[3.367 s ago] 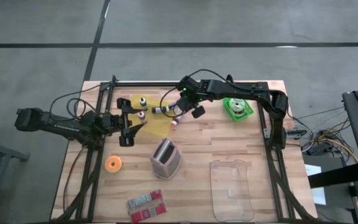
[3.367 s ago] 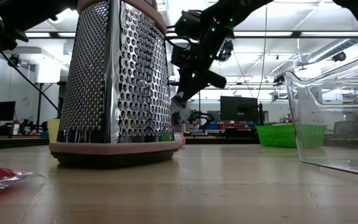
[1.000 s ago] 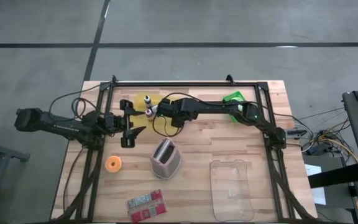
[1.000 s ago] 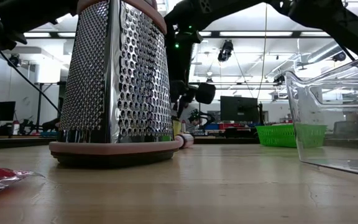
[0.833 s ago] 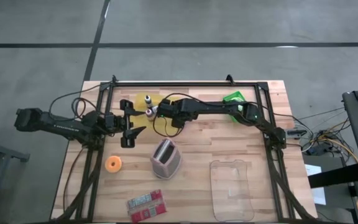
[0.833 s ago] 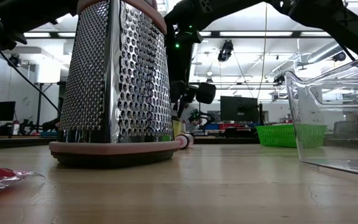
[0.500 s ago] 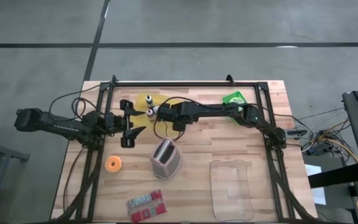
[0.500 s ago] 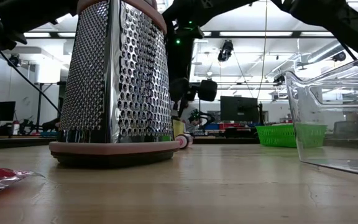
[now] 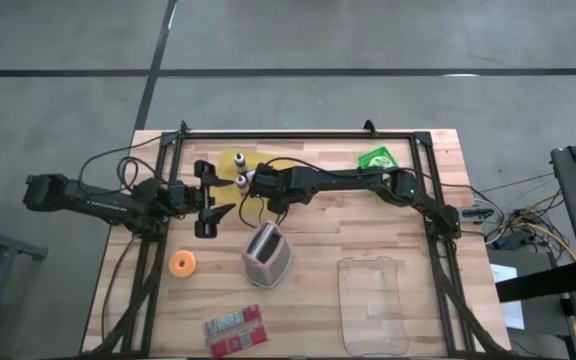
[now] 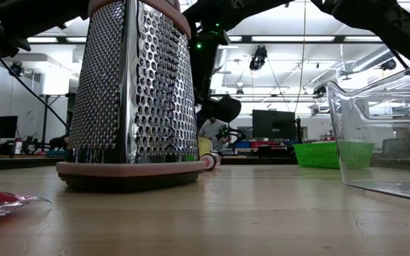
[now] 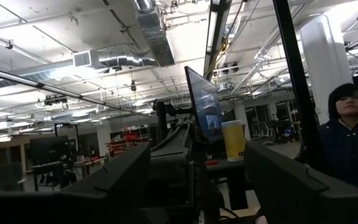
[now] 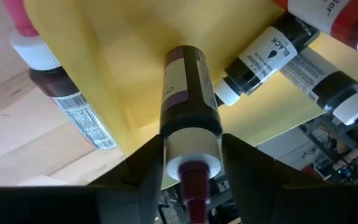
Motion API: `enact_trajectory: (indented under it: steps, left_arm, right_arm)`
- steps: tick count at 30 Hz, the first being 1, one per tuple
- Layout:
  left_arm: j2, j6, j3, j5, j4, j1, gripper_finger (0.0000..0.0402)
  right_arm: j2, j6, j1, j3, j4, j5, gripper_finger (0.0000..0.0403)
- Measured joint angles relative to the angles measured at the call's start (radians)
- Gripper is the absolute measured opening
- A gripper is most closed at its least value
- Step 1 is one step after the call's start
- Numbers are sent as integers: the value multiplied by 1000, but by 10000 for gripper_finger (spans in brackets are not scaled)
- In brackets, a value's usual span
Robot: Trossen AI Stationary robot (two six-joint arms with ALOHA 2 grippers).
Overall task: Pick & Place Food Item
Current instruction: Put the violet food coloring into the yellow bin
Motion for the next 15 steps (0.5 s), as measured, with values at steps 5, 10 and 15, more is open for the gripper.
enact_trajectory:
  steps: [5,10,15]
  left_arm:
    - [0,0,0,2,-4,0,261]
    - [0,0,0,5,-5,0,261]
    - [0,-4,0,16,-5,0,261]
  right_arm:
    - [0,-4,0,0,-1,10,177]
    - [0,-65,0,0,-1,100,179]
    - [0,-104,-2,2,29,114,170]
